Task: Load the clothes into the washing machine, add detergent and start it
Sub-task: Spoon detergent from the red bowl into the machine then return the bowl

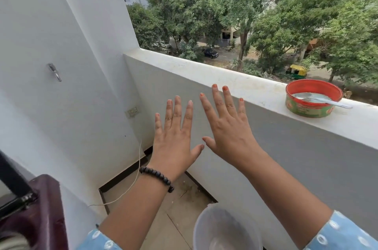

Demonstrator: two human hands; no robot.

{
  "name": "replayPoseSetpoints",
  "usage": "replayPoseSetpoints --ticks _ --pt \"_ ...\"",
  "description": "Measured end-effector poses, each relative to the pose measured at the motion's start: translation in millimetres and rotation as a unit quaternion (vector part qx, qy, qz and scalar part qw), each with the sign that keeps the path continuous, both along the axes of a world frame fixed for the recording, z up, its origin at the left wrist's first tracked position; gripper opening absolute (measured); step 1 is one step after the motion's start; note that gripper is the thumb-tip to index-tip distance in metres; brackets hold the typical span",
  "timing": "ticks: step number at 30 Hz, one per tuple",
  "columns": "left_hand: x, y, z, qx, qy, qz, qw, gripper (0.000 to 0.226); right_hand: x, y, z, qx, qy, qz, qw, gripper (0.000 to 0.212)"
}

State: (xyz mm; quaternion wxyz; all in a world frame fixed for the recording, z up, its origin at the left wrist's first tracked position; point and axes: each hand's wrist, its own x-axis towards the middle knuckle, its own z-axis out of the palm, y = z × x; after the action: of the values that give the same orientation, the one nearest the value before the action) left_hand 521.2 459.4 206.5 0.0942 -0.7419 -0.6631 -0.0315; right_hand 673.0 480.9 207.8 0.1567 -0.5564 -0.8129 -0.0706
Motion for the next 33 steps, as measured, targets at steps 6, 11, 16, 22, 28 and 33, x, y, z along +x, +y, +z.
replayPoseSetpoints --ticks 6,11,16,22,28,33 --pt "-13 -7 4 0.004 -0.005 0.013 1.0 0.106 -16 -6 2 0.015 0.003 0.023 1.0 0.104" --pt "18 0 10 0.006 -0.021 -0.039 0.999 0.105 15 -11 9 0.031 -0.007 -0.022 0.999 0.106" --pt "73 10 15 0.014 -0.037 -0.124 0.992 0.104 67 -20 18 0.044 -0.013 -0.103 0.994 0.107" --pt "144 19 22 0.024 -0.056 -0.218 0.974 0.105 129 -38 27 0.062 -0.022 -0.195 0.979 0.108" --pt "188 25 24 0.027 -0.059 -0.271 0.961 0.105 170 -45 29 0.065 -0.016 -0.245 0.967 0.105" --pt "203 29 25 0.02 -0.057 -0.28 0.958 0.104 184 -42 24 0.059 -0.015 -0.258 0.964 0.104"
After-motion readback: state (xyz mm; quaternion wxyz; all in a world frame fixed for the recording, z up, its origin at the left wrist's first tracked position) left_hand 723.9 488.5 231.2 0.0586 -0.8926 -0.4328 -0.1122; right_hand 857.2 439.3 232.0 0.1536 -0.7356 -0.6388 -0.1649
